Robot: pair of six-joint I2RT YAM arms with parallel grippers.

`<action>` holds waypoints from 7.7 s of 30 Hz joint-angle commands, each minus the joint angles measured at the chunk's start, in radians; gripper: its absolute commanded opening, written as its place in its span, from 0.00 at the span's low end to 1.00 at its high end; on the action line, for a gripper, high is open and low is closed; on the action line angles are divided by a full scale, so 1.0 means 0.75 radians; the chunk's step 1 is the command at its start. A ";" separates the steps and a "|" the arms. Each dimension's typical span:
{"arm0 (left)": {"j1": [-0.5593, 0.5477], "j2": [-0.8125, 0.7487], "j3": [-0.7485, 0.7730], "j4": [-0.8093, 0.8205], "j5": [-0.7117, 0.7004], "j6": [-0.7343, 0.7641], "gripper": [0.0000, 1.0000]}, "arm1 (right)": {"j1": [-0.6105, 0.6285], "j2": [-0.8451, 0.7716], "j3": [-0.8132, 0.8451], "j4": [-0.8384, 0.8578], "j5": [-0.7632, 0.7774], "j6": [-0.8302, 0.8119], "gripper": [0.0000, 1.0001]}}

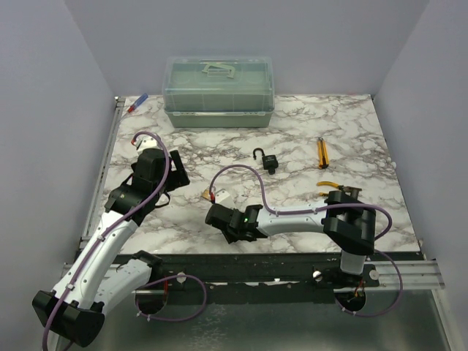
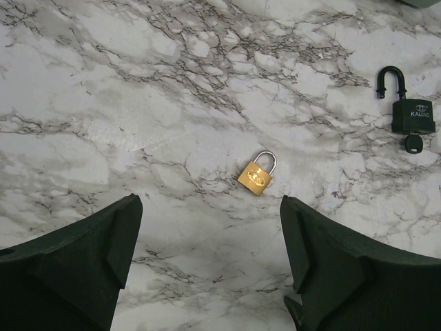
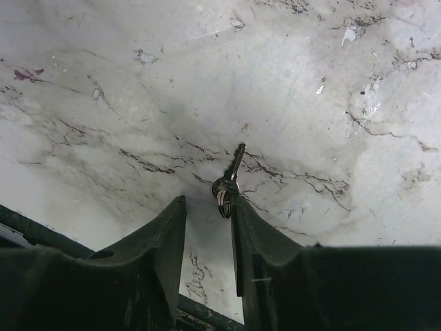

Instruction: Unlock with the key

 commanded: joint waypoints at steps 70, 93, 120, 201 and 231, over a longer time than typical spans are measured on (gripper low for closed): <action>-0.137 -0.020 -0.433 0.700 1.234 -0.451 0.52 | 0.005 -0.951 -0.847 1.119 -0.299 -0.853 0.00; -0.253 0.028 -0.454 0.707 1.123 -0.438 0.35 | 0.005 -0.968 -0.828 1.093 -0.278 -0.850 0.00; -0.273 0.024 -0.432 0.695 1.050 -0.427 0.00 | 0.005 -0.981 -0.837 1.140 -0.251 -0.823 0.01; -0.270 -0.191 -0.113 0.756 0.977 -0.118 0.00 | -0.577 -0.811 -0.616 1.671 -1.216 0.062 0.34; -0.271 -0.180 -0.070 0.445 0.597 -0.015 0.97 | -0.577 -1.024 -0.765 1.264 -0.676 0.083 0.00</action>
